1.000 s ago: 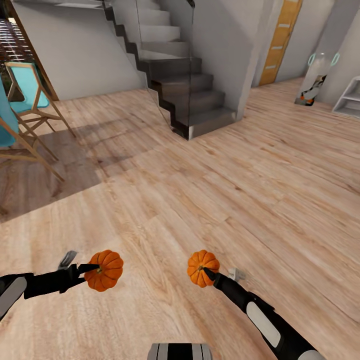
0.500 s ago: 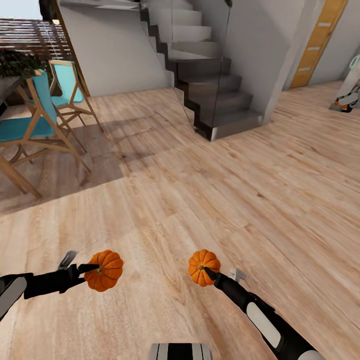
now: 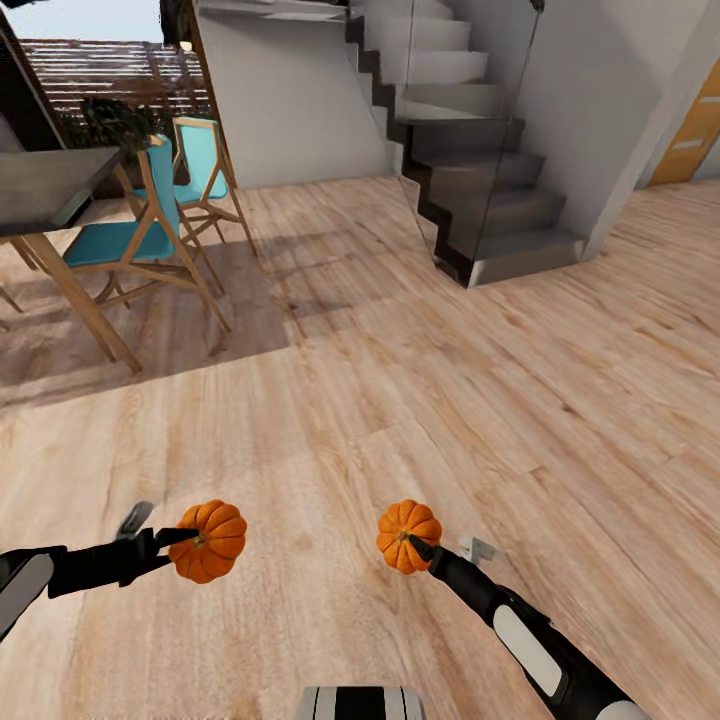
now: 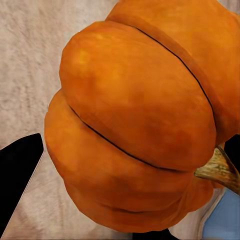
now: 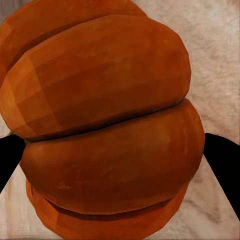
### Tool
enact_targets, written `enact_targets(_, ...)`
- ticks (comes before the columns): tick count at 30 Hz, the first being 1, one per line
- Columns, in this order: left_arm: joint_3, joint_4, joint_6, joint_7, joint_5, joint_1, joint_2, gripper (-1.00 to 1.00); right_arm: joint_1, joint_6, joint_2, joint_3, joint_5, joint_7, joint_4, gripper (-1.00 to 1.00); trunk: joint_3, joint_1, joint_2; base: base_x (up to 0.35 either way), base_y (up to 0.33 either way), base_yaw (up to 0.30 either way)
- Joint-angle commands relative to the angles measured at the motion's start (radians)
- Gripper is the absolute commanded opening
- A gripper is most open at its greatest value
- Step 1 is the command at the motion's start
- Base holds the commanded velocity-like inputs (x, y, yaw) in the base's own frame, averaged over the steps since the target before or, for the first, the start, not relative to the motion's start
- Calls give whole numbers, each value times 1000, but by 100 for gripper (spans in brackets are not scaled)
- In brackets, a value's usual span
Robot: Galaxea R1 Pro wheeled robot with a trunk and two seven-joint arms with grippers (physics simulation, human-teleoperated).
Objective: Place each of the two pumpkins and all three candles from the living room inside a cabinet in the living room (use any cabinet), then make sure every cabinet is closed, and position the cauldron so it is next to a table in the living room.
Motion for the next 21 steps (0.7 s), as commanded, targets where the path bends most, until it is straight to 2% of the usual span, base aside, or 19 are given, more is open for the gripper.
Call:
enact_targets(1, -2, 0, 5, 3, 9, -2, 1, -100, 0, 3, -1, 2, -12, 1, -2, -100, -1, 0, 0, 0, 0, 289)
enact_targets(21, -2, 0, 5, 3, 9, -1, 1, -100, 0, 3, -1, 2, -12, 0, -1, -100, -1, 0, 0, 0, 0, 288)
